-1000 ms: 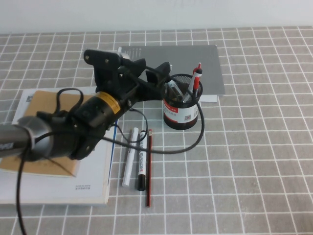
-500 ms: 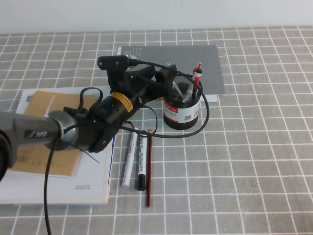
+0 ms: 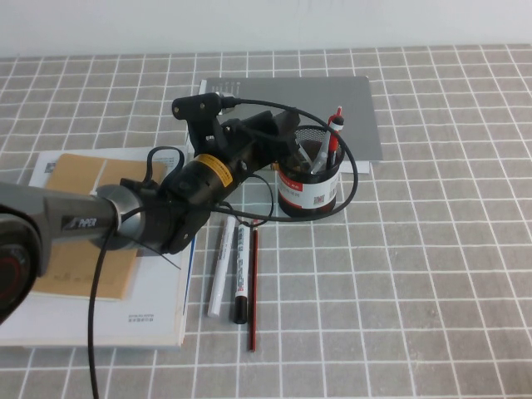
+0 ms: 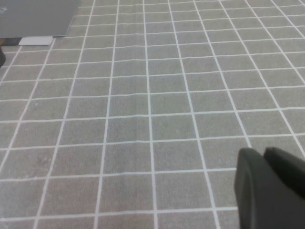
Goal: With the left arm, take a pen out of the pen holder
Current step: 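Take a marker out of the pen holder and lay it on the table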
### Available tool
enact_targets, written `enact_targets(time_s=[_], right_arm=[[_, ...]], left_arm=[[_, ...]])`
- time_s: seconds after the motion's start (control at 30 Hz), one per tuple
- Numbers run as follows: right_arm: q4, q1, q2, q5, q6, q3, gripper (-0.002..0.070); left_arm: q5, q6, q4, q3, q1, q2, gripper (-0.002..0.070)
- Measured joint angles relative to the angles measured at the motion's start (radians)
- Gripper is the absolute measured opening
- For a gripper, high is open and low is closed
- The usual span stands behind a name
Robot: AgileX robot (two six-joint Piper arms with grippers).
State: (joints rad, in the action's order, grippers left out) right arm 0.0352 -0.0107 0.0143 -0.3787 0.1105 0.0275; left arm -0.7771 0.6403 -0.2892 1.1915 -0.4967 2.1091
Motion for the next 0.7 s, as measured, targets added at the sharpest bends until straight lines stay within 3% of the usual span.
enact_targets(time_s=[0.17,0.5,0.7], right_arm=[[0.000,0.000,0.000,0.000,0.000,0.000,-0.0013],[0.000,0.000,0.000,0.000,0.000,0.000,-0.0013],[0.000,0.000,0.000,0.000,0.000,0.000,-0.0013]], left_arm=[[-0.019,0.016,-0.002,0.001,0.000,0.000,0.0113],[-0.078,0.008,-0.002,0.002,-0.001,-0.007,0.0102],[-0.054,-0.079,-0.036,0.002,-0.001,-0.068,0.0102]])
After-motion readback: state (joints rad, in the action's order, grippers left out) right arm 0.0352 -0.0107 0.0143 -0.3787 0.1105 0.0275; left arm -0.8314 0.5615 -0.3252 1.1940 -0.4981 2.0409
